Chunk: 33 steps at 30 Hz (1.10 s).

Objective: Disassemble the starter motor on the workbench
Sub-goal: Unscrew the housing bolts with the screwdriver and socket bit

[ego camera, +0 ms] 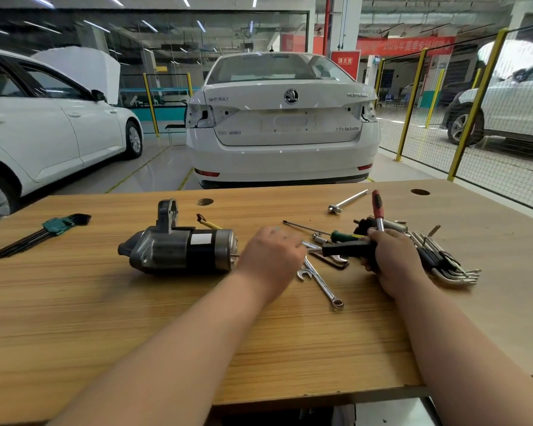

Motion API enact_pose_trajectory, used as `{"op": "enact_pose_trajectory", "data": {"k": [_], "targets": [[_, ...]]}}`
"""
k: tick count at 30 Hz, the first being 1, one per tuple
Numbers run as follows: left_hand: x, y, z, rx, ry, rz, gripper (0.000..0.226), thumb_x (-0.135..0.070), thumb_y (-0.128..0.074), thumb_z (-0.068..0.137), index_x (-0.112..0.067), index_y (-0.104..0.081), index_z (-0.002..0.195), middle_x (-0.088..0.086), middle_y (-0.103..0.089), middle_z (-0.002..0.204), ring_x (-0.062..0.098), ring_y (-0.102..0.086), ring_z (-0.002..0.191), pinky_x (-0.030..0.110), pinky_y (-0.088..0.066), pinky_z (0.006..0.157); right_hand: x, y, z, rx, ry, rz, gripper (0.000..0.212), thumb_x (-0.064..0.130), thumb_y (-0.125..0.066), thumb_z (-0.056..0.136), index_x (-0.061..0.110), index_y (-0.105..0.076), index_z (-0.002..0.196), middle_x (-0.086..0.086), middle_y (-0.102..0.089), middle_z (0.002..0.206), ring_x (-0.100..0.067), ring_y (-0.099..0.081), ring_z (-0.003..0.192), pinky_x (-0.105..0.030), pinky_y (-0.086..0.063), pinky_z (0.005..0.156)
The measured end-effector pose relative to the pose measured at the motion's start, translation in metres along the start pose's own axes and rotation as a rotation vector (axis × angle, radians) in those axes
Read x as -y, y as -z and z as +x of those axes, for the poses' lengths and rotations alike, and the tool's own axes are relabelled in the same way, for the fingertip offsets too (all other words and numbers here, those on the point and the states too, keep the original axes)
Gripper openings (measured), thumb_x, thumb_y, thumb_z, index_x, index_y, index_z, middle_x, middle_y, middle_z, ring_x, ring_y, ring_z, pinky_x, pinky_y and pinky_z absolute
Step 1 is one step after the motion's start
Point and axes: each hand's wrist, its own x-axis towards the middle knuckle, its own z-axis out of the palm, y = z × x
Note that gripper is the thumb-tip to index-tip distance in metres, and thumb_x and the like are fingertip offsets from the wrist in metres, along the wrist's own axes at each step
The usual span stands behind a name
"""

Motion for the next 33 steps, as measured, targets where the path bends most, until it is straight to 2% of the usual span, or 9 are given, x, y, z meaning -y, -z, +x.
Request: {"op": "enact_pose_trajectory", "data": {"k": [2, 4, 7, 13, 18, 23, 26, 30, 33], "targets": [[-0.035, 0.006, 0.013, -0.154, -0.126, -0.051, 0.015, -0.006, -0.055, 0.084, -0.015, -0.067, 0.083, 0.001, -0.064, 0.090, 0.020, -0.060, 0.077, 0.032, -0.047, 0.070, 0.001, -0.001, 0.001, -0.054, 0.028, 0.048, 0.011, 0.015, -0.051, 0.099, 0.013, -0.060, 0.094, -0.009, -0.063, 0.087, -0.020, -0.057, 0.065, -0.030, -0.045, 0.055], [-0.070, 0.010, 0.020, -0.254, -0.264, -0.137, 0.022, -0.007, -0.047, 0.085, -0.014, -0.066, 0.080, 0.004, -0.064, 0.087, 0.021, -0.056, 0.068, 0.033, -0.045, 0.061, 0.002, 0.003, 0.003, -0.090, 0.067, -0.011, 0.013, 0.016, -0.052, 0.099, 0.010, -0.062, 0.091, -0.005, -0.062, 0.085, -0.015, -0.057, 0.069, -0.021, -0.046, 0.058], [-0.095, 0.009, 0.017, -0.183, -0.366, -0.175, 0.031, -0.010, -0.036, 0.091, -0.015, -0.066, 0.085, 0.004, -0.064, 0.092, 0.019, -0.056, 0.065, 0.032, -0.044, 0.058, 0.001, 0.005, 0.005, -0.075, 0.068, 0.030, 0.010, 0.016, -0.054, 0.098, 0.009, -0.059, 0.099, -0.005, -0.061, 0.086, -0.014, -0.059, 0.068, -0.022, -0.049, 0.061], [-0.078, -0.004, 0.010, -0.062, -0.199, -0.193, 0.027, -0.002, -0.038, 0.089, -0.008, -0.064, 0.093, 0.010, -0.065, 0.095, 0.025, -0.061, 0.085, 0.034, -0.049, 0.081, 0.002, 0.003, -0.001, -0.023, 0.034, 0.251, 0.020, 0.010, -0.055, 0.097, 0.011, -0.056, 0.117, -0.010, -0.059, 0.106, -0.024, -0.066, 0.080, -0.032, -0.056, 0.068], [-0.084, 0.000, 0.024, 0.047, 0.004, -0.212, 0.020, -0.001, -0.051, 0.087, -0.009, -0.062, 0.101, 0.008, -0.061, 0.100, 0.026, -0.059, 0.088, 0.031, -0.042, 0.071, 0.002, 0.001, -0.001, -0.052, 0.038, 0.219, 0.022, 0.011, -0.057, 0.097, 0.010, -0.052, 0.118, -0.011, -0.058, 0.105, -0.026, -0.067, 0.076, -0.032, -0.054, 0.059], [-0.086, -0.009, 0.039, 0.176, 0.140, -0.185, 0.025, -0.002, -0.048, 0.092, -0.008, -0.058, 0.113, 0.011, -0.055, 0.116, 0.031, -0.054, 0.103, 0.035, -0.041, 0.080, 0.000, 0.004, 0.002, -0.098, 0.092, 0.253, 0.022, 0.012, -0.056, 0.097, 0.007, -0.056, 0.119, -0.008, -0.062, 0.102, -0.016, -0.068, 0.066, -0.024, -0.055, 0.054], [-0.085, -0.010, 0.042, 0.068, 0.109, -0.172, 0.030, -0.005, -0.038, 0.093, -0.012, -0.061, 0.110, 0.007, -0.058, 0.114, 0.028, -0.058, 0.098, 0.036, -0.043, 0.082, 0.001, 0.005, 0.002, -0.123, 0.107, 0.284, 0.024, 0.011, -0.054, 0.097, 0.004, -0.057, 0.120, -0.009, -0.066, 0.098, -0.013, -0.066, 0.059, -0.022, -0.053, 0.052], [-0.089, -0.005, 0.047, 0.006, -0.054, -0.085, 0.041, -0.015, -0.032, 0.082, -0.025, -0.071, 0.087, -0.005, -0.067, 0.089, 0.014, -0.063, 0.067, 0.026, -0.050, 0.063, 0.005, 0.007, 0.001, -0.160, 0.114, 0.332, 0.026, 0.007, -0.055, 0.096, -0.002, -0.055, 0.121, -0.009, -0.064, 0.087, -0.004, -0.064, 0.048, -0.017, -0.047, 0.043], [-0.099, -0.011, 0.054, 0.025, -0.022, -0.081, 0.035, -0.010, -0.038, 0.085, -0.020, -0.071, 0.093, -0.001, -0.066, 0.092, 0.018, -0.065, 0.076, 0.028, -0.050, 0.069, 0.005, 0.008, 0.000, -0.161, 0.129, 0.314, 0.023, 0.007, -0.055, 0.096, -0.003, -0.057, 0.117, -0.007, -0.062, 0.081, -0.001, -0.060, 0.042, -0.015, -0.045, 0.040]]}}
